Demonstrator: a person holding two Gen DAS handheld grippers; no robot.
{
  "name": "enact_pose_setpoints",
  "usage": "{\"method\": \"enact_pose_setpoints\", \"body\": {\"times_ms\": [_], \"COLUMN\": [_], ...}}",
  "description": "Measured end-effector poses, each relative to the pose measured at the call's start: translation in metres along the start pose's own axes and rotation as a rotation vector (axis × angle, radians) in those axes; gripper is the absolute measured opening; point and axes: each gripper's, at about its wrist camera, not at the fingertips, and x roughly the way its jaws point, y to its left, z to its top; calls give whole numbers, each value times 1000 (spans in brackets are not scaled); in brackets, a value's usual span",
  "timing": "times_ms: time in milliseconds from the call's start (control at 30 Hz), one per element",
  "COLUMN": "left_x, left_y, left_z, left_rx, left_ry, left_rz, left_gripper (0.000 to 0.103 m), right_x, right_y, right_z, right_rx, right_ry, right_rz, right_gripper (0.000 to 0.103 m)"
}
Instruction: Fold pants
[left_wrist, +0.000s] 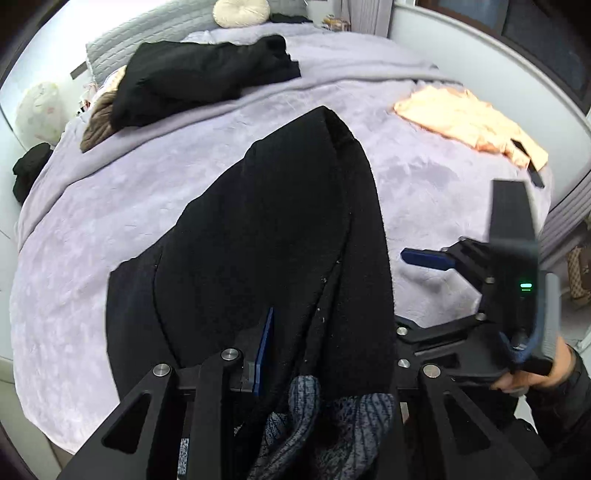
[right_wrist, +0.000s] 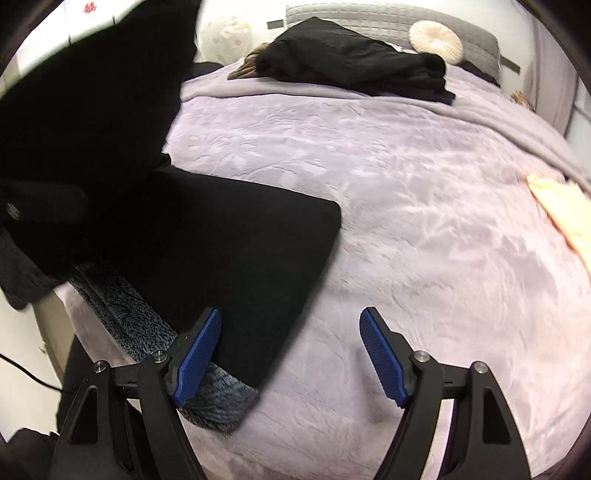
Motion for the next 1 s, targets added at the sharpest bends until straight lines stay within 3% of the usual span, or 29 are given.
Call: {"method": "enact_pose_setpoints", "body": {"times_ms": [200,333,500,533,600,633,733,867,900,1000], "left_x": [61,65,58,61,71,72,55,0,-15,-32], "left_y": [-11,-17,-8,-8,-18,-27,-34,-14,-2,40], "left_z": [-7,-5,7,6,2,-3,-14,-31,-36,-41], "left_rx": [-46,-69,-159,-167,-144,-109,-71,-89,-110,-192], "left_ry": [93,85,64,60,79,82,23,-127,-170,-246], "left_rz": [28,58,38,41,-30,-57,-66,-139,-148,-87], "left_gripper": [27,27,29,35,92,96,96,96,96,102], "right_x": [-6,-5,-8,-8,-10,-11,-18,-34,-37,-39], "right_y": [-13,-22,-30,-33,-35,-36,-39,-55,-61,-75], "right_z": [-11,-18,-23,-22,-23,-23,-25,-23,-21,-11], "right_rx": [-1,21,53,54,56,56,37,72,98,220], "right_ry": [-25,-16,-20,-22,-21,-21,-21,-44,-57,-93], "right_rz": [-26,-36,-29,-29,-41,-50,-101,-109,-84,115], "right_gripper": [80,80,80,80,80,80,81,81,81,83]}}
